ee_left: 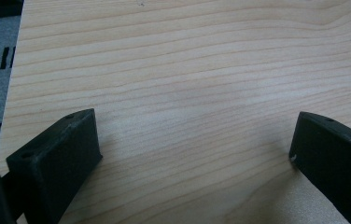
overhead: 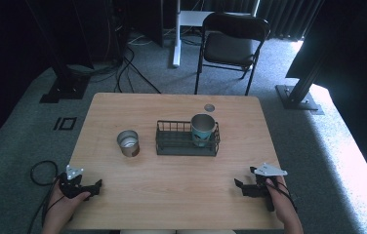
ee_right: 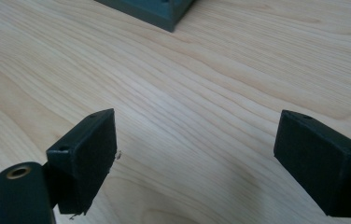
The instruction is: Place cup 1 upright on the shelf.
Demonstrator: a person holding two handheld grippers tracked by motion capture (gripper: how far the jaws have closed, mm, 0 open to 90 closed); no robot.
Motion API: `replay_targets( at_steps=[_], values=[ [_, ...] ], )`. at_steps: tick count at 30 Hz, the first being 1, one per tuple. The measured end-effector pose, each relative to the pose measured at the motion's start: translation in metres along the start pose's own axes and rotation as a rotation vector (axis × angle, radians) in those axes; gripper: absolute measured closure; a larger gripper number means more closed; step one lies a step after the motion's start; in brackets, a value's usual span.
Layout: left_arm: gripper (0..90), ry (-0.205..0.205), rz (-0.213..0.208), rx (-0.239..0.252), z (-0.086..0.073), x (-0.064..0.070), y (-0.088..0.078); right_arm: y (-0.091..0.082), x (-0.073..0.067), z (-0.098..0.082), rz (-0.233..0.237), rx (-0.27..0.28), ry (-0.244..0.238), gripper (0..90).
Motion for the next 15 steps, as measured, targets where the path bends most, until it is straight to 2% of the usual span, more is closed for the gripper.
replay_targets(
  at_steps=[2, 10, 15],
  values=[
    [2.3, -0.001, 0.0, 0.001, 0.0, 0.0, 0.0, 0.0, 0.002, -0.002, -0.018, -0.012, -0.007, 12.9],
    [2.3, 0.0, 0.0, 0.0, 0.0, 0.0, 0.0, -0.001, 0.003, -0.009, -0.024, -0.038, -0.01, 12.5],
    [2.3, 0.0, 0.0, 0.001, 0.0, 0.0, 0.0, 0.002, 0.005, -0.012, -0.058, -0.07, -0.015, 12.4]
  ],
)
Point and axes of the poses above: each handheld gripper's, and its own axes: y roughly forward along the jaws, z roughly out of its top, x roughly to its right, the point moved 3 cm from there along y, roughly forward along the jaws, and after that the axes turned 2 degrees about -z, right-handed, at the moved point
